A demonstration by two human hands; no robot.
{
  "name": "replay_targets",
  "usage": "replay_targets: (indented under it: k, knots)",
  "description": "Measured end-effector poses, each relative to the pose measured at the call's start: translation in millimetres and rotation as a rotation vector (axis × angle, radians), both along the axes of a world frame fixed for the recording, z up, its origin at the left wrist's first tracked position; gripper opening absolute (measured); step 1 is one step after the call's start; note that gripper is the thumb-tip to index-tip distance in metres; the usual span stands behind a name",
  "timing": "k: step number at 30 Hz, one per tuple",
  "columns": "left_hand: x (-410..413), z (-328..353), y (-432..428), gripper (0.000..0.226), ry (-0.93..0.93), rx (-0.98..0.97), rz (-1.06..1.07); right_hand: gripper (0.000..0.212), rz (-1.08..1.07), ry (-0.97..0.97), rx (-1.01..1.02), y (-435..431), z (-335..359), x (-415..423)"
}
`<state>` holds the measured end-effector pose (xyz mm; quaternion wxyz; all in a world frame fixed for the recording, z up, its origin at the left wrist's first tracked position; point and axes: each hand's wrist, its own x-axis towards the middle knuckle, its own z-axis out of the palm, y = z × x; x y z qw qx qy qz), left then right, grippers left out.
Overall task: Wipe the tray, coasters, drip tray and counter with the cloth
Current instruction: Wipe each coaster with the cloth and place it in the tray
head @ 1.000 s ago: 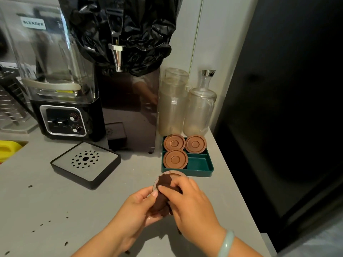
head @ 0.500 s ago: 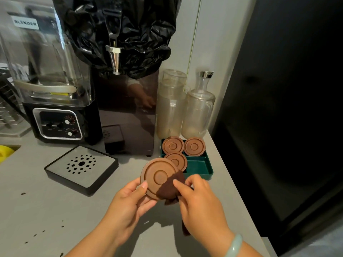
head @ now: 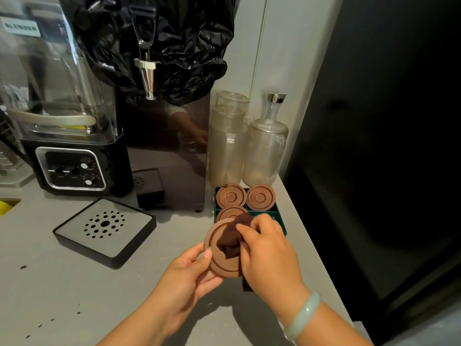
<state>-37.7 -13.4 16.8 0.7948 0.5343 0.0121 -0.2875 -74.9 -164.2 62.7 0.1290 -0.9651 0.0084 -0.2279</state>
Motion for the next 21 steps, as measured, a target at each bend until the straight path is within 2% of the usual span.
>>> replay_targets:
  k: [3,6,8,10,14,21]
  knots:
    - [2,3,-8,0.029,0.015,-0.097,0.013,0.027,0.099,-0.008,-0.018,13,4,8]
    - [4,6,-9,0.03,0.164,-0.312,0.088,0.028,0.186,0.062,-0.033,19,1,8]
    - [4,6,-8,0.042,0.254,-0.366,0.108,0.031,0.248,0.133,-0.046,15,0,6]
    - [4,3,-6,0.046,0.256,-0.308,0.1,0.033,0.312,0.177,-0.078,8,2,1]
    - [8,3,0,0.033,0.135,-0.171,0.11,0.034,0.371,0.237,-0.161,-6,5,-10]
    - [9,3,-2,0.031,0.073,-0.067,0.078,0.026,0.116,0.137,-0.203,-20,22,-6]
